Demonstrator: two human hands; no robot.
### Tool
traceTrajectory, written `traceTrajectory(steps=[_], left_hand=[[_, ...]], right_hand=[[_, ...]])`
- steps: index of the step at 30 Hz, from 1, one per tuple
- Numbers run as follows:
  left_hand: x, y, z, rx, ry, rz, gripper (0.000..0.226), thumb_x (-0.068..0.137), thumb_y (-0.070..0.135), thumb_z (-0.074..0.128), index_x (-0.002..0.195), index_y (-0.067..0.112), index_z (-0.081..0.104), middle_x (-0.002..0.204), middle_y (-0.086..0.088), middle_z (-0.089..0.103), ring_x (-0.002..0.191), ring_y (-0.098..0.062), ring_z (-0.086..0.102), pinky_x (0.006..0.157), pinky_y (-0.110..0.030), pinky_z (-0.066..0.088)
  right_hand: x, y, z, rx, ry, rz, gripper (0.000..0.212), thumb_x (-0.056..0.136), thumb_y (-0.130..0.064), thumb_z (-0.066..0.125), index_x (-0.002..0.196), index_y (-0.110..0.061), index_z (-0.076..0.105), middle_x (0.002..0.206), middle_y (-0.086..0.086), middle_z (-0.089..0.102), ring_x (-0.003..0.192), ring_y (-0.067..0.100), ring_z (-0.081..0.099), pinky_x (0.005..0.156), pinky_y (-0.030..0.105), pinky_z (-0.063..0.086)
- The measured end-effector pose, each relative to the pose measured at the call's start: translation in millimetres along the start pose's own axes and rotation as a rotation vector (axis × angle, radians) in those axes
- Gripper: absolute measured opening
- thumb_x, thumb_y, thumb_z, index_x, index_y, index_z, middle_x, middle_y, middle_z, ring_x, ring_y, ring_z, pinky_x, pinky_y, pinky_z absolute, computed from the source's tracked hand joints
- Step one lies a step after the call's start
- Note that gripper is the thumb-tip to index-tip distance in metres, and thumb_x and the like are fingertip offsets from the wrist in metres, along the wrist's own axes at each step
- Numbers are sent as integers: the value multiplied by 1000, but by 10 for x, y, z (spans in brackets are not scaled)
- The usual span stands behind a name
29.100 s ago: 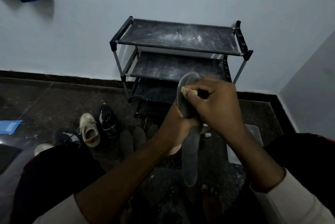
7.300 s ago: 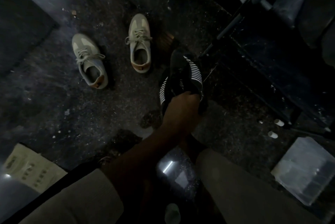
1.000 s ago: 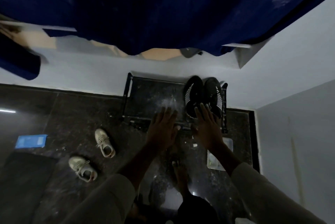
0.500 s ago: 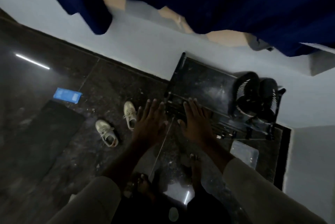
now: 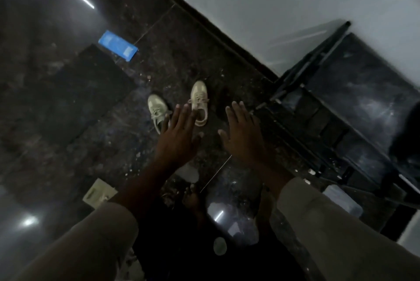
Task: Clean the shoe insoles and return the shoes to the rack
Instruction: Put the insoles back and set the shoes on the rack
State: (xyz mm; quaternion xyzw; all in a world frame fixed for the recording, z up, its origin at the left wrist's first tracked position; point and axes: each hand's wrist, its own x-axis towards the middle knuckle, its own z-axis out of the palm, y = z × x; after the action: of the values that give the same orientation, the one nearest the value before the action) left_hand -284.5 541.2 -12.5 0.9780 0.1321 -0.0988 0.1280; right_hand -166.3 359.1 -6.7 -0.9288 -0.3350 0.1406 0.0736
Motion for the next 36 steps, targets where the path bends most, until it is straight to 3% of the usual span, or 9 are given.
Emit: traceTrajectory(steps=[8,12,17,20,23,29,32,34,36], left_hand=[[32,-914,1208,-5,-105,-159,76,99,58,35,160,17,15,165,-13,23,153,-31,17,119,-53,26],[150,-1332,1872,-43,-167,-219,77,98,60,35,159,17,15,165,-11,21,154,-30,14,120,-53,23],[410,-1794,2618,-114,-223,-309,78,98,56,45,159,19,13,166,-7,18,154,-28,15,119,-52,27],[590,-2086,3039,-118,-222,-294,77,95,54,50,155,15,23,160,-11,31,146,-33,33,110,-53,39],[770,-2282,3408,-132,-274,-329,71,92,51,58,148,13,35,146,-15,48,127,-37,51,96,-45,48],[1013,-2507,3889,-165,-378,-369,50,92,39,62,132,9,52,129,-17,59,111,-35,60,80,-36,46],[1040,-2520,3950,-153,-281,-370,29,95,27,58,117,9,60,112,-15,68,97,-34,66,67,-31,39],[1025,-2487,3894,-109,-213,-354,24,96,21,56,115,10,63,107,-13,70,94,-33,68,65,-31,38],[1026,-2430,3772,-95,-151,-337,23,96,17,54,116,11,65,104,-13,72,91,-34,69,64,-32,38]], right_hand=[[611,-273,1526,-68,-84,-104,77,82,-43,71,145,-6,50,154,17,45,147,34,37,106,48,41],[907,-292,2285,-64,-123,-110,74,81,-44,71,144,-9,51,151,16,49,145,34,40,105,50,41],[1338,-269,3112,-77,-205,-123,74,87,-42,67,149,-9,44,155,15,42,147,34,35,108,51,37],[1657,-191,3492,-86,-266,-98,73,92,-42,62,152,-10,37,158,14,35,149,34,30,109,53,37],[1932,-62,3769,-119,-286,-95,63,97,-38,57,148,-7,39,150,14,42,143,34,37,104,52,41],[1973,82,4259,-94,-327,-131,20,100,-28,55,114,-15,60,115,8,59,110,32,60,84,45,49],[1808,96,4405,-25,-234,-94,24,97,-19,57,120,-17,61,109,6,60,105,30,60,79,45,50],[1706,100,4470,-37,-201,-98,35,93,-16,58,128,-18,59,107,5,61,103,29,60,76,43,50],[1577,94,4526,-47,-178,-102,34,87,-14,65,121,-15,64,99,5,62,94,29,63,69,39,50]])
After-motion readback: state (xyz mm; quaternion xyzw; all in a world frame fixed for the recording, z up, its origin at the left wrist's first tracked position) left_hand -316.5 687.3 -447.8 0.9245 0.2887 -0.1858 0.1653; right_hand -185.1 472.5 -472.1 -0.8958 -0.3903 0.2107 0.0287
